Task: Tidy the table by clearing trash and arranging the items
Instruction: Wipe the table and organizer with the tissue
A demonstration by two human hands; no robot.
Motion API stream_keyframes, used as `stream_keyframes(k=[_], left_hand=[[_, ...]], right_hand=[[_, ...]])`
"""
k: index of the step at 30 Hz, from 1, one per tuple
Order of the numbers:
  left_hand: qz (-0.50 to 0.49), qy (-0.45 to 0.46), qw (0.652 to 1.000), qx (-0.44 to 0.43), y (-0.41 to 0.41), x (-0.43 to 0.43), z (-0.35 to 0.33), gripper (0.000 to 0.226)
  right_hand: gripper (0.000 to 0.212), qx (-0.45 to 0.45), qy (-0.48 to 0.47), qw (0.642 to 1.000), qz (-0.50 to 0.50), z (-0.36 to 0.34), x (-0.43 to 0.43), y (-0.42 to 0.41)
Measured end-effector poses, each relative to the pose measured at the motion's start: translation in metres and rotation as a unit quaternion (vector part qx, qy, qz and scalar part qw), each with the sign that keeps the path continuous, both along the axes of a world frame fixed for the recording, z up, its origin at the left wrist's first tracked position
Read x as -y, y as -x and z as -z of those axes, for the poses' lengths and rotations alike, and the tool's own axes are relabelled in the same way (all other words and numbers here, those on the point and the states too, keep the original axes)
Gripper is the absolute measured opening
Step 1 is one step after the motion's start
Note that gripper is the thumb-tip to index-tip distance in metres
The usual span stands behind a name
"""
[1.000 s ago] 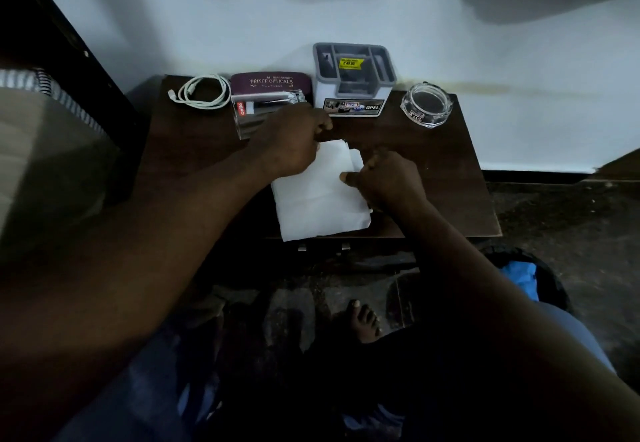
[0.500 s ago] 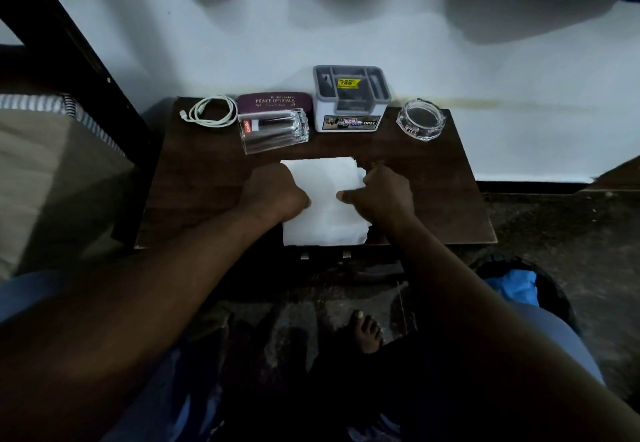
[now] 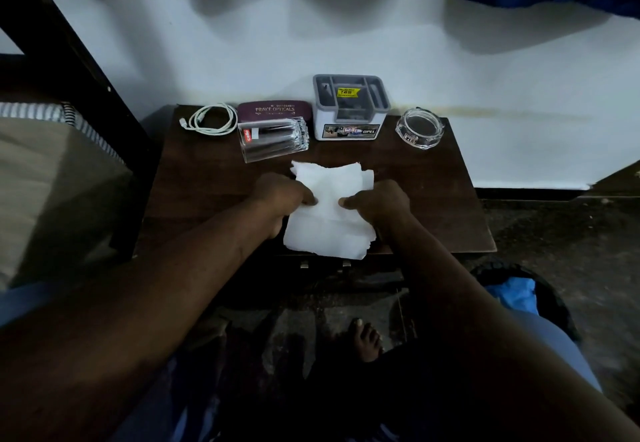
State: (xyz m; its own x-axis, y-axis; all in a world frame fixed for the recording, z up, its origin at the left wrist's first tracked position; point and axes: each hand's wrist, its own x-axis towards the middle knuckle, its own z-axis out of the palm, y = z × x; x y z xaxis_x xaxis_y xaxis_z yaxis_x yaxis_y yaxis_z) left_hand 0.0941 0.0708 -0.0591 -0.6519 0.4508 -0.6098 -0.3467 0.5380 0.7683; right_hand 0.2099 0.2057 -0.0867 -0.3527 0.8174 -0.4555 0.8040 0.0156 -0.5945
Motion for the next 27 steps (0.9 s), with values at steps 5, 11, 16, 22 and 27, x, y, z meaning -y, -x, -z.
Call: stream_keyframes(k=[5, 11, 16, 22, 27], left_hand=[[-0.015, -0.044, 0.999, -0.009, 0.001, -0.002, 0.002, 0.021], [-0.01, -0.058, 0.998, 0.024, 0.0, -0.004, 0.006, 0.023], [0.023, -0.166, 0.985, 0.05, 0.01, -0.013, -0.023, 0.026], [0.104, -0.268, 0.942, 0.172, 0.029, -0.012, -0.051, 0.027], [0.025, -0.212, 0.972, 0.093, 0.033, -0.02, -0.038, 0.031]], right_hand=[[0.045, -0.03, -0.027, 0.999, 0.003, -0.002, 0.002, 0.0], [0.053, -0.037, -0.018, 0.999, 0.0, -0.005, 0.001, -0.006], [0.031, -0.208, 0.227, 0.948, 0.082, -0.022, -0.004, -0.009], [0.065, -0.454, 0.458, 0.763, 0.034, -0.043, -0.003, -0.009], [0.051, -0.445, 0.399, 0.799, 0.061, -0.047, 0.0, -0.009]])
